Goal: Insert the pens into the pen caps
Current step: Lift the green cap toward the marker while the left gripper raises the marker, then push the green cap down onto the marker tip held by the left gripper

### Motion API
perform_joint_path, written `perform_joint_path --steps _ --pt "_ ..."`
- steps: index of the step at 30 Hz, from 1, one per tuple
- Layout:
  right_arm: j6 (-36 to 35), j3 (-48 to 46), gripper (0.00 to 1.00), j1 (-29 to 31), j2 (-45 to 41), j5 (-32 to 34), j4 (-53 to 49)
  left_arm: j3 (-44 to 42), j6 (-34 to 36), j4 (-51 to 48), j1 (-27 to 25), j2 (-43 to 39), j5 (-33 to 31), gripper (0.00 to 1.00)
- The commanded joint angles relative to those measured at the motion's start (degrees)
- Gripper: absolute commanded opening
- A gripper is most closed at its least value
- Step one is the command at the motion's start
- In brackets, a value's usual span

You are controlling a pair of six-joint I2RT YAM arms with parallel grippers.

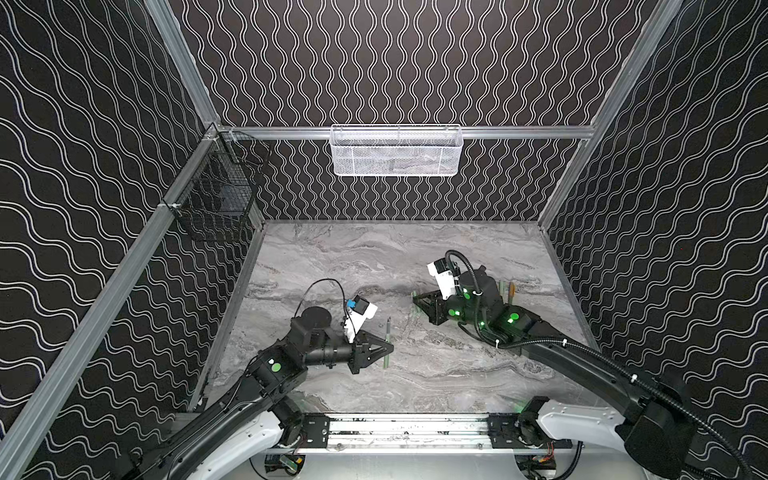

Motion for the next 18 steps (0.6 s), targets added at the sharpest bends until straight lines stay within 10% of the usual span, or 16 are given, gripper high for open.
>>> perform_joint_path --steps 1,11,18 --pt "0.91 -0.35 0.02 -0.55 -1.92 1.27 0.12 1.05 3.39 3.14 -3.02 2.86 -6.07 0.00" --pt "2.60 -1.87 0.01 -1.45 -6.75 -0.57 2.01 -1.94 7.24 7.20 -11.70 5.72 -18.15 0.00" --pt "2.14 -2.33 0.02 -1.44 -7.02 -8.67 6.02 -1.31 11.46 6.56 -12.19 9.87 -13.83 0.00"
